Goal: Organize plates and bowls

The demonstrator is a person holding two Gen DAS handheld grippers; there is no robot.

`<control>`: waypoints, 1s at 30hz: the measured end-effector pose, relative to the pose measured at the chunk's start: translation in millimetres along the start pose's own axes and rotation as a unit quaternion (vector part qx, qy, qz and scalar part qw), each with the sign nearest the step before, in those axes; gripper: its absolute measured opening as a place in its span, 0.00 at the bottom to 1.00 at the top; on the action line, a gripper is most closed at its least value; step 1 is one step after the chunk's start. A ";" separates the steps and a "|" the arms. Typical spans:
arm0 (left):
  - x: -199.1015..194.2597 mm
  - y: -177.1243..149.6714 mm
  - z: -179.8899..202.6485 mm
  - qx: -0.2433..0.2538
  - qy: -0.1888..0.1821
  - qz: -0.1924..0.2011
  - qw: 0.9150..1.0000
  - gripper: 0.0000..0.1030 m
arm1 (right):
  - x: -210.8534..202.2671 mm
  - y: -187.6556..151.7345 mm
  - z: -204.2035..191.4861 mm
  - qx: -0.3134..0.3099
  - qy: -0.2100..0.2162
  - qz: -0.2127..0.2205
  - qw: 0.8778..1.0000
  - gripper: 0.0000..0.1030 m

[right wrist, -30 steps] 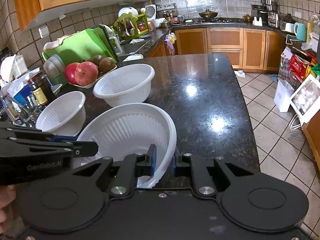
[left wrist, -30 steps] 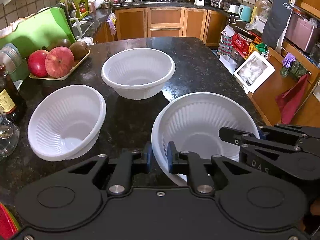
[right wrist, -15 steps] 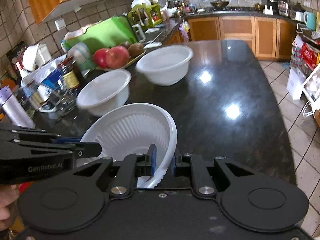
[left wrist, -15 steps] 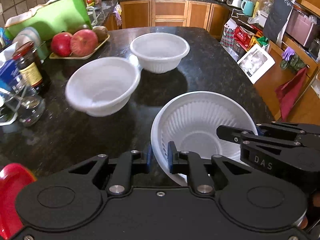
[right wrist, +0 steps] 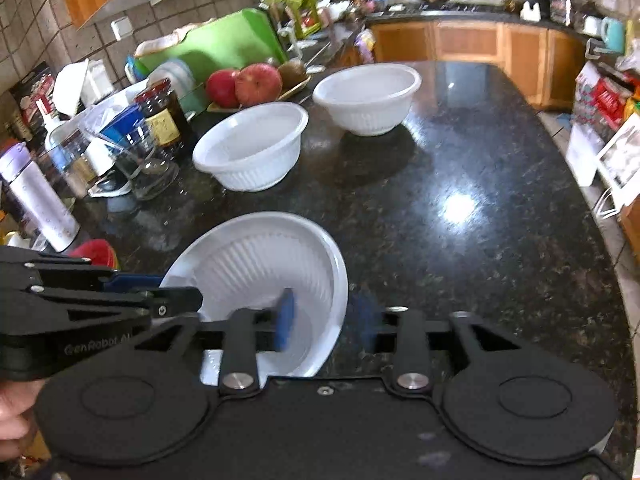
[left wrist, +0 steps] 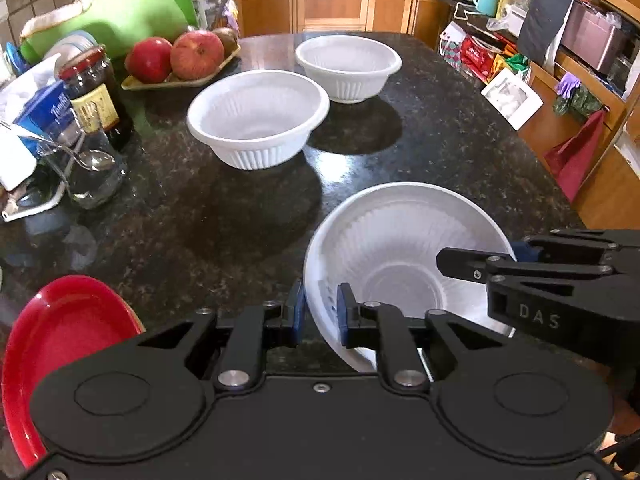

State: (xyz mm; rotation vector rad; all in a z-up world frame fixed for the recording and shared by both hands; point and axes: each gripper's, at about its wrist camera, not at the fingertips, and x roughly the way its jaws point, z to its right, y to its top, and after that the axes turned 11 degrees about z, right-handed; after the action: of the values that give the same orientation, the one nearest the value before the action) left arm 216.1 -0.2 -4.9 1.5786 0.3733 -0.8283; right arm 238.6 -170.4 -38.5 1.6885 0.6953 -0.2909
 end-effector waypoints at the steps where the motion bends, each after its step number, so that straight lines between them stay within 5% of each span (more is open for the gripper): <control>1: -0.7 -1.0 -1.1 0.003 -0.004 0.005 1.000 0.33 | -2.1 0.2 -1.4 -0.002 -0.007 0.007 1.000 0.44; 5: -4.8 -1.0 -8.2 -0.002 -0.022 0.021 1.000 0.50 | -11.0 0.7 -0.7 -0.007 -0.028 0.028 0.999 0.49; 17: -22.5 1.5 -23.3 -0.003 -0.012 0.070 0.997 0.56 | -42.8 10.4 -12.8 -0.053 -0.105 0.170 0.978 0.56; 24: -37.6 7.9 -39.7 -0.018 0.014 0.110 0.994 0.60 | -47.5 26.3 -2.9 0.035 -0.067 0.150 0.986 0.57; 30: -50.2 17.6 -54.7 -0.024 0.029 0.142 0.989 0.60 | -51.4 43.1 -21.7 -0.061 -0.066 0.133 0.987 0.58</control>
State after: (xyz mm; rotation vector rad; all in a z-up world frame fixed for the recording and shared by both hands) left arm 209.2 59.6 41.9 1.5692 0.2022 -0.5514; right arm 219.6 -168.5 29.4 1.6058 0.3757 -0.1661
